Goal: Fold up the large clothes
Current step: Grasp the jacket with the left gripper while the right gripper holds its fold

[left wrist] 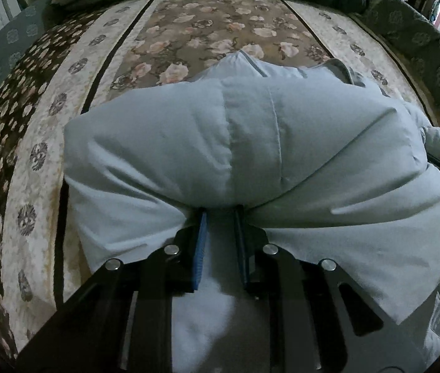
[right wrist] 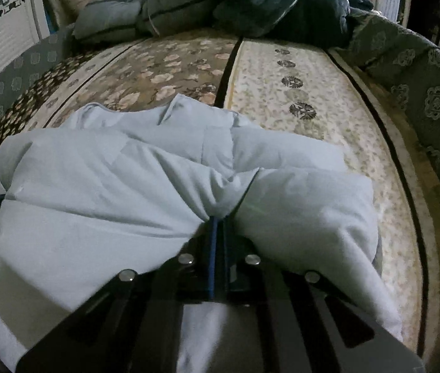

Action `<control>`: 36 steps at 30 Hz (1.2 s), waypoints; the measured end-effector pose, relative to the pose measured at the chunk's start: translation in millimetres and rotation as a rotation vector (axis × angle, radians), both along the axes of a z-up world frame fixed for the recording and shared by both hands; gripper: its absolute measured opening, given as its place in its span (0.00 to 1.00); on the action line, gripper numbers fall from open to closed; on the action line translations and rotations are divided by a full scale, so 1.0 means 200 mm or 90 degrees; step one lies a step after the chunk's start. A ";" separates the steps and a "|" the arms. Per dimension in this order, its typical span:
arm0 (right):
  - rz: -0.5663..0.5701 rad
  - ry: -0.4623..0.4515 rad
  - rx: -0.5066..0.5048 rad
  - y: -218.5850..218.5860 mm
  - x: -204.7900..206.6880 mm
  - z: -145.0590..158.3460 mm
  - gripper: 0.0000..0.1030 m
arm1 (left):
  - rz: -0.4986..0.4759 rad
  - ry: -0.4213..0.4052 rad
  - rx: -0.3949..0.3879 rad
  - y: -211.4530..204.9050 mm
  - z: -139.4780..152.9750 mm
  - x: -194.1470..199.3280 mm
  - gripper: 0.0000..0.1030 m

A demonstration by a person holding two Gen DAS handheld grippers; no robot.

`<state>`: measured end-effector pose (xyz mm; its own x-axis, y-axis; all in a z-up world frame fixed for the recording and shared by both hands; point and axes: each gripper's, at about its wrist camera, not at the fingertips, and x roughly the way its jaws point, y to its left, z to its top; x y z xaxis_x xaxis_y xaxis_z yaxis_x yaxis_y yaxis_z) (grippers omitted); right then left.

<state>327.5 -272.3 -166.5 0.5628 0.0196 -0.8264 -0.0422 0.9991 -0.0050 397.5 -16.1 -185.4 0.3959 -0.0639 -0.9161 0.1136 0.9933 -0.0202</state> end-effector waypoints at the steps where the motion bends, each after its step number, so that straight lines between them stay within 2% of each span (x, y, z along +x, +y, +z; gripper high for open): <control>1: 0.001 0.002 0.001 0.00 0.02 -0.01 0.00 | -0.001 0.003 -0.001 0.00 -0.01 0.01 0.16; 8: 0.008 0.058 0.032 -0.03 0.13 -0.07 0.00 | -0.006 0.046 -0.017 0.01 -0.07 0.14 0.17; 11: 0.001 0.083 0.045 -0.04 0.15 -0.05 0.00 | -0.001 0.062 -0.012 0.01 -0.04 0.14 0.16; 13: 0.002 0.079 0.072 -0.07 0.12 0.01 0.00 | 0.009 0.047 -0.011 0.01 0.03 0.08 0.16; 15: 0.015 0.043 0.098 -0.11 0.05 0.12 0.06 | 0.002 0.010 -0.024 -0.01 0.12 0.00 0.16; 18: 0.028 -0.007 0.081 -0.14 -0.07 0.25 0.06 | -0.011 -0.048 -0.027 -0.09 0.24 -0.12 0.18; 22: 0.022 -0.038 0.067 -0.21 -0.28 0.35 0.06 | -0.044 -0.069 -0.041 -0.27 0.29 -0.19 0.19; 24: 0.014 -0.037 0.070 -0.24 -0.34 0.34 0.06 | -0.066 -0.069 -0.033 -0.40 0.27 -0.20 0.19; 27: 0.007 -0.008 0.065 -0.28 -0.35 0.25 0.06 | -0.066 -0.058 0.001 -0.49 0.19 -0.20 0.16; 29: 0.007 0.012 0.062 -0.29 -0.34 0.16 0.01 | -0.064 -0.044 -0.003 -0.50 0.14 -0.17 0.16; 32: 0.016 0.026 0.056 -0.28 -0.31 0.06 0.00 | -0.068 -0.034 -0.015 -0.46 0.09 -0.15 0.18; 36: 0.003 0.040 0.074 -0.27 -0.25 -0.04 0.00 | -0.080 -0.033 0.016 -0.50 0.05 -0.14 0.18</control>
<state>277.7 -326.5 -174.8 0.5091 0.1191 -0.8524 -0.0428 0.9927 0.1131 370.2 -116.3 -175.5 0.4332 -0.0930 -0.8965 0.2368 0.9715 0.0137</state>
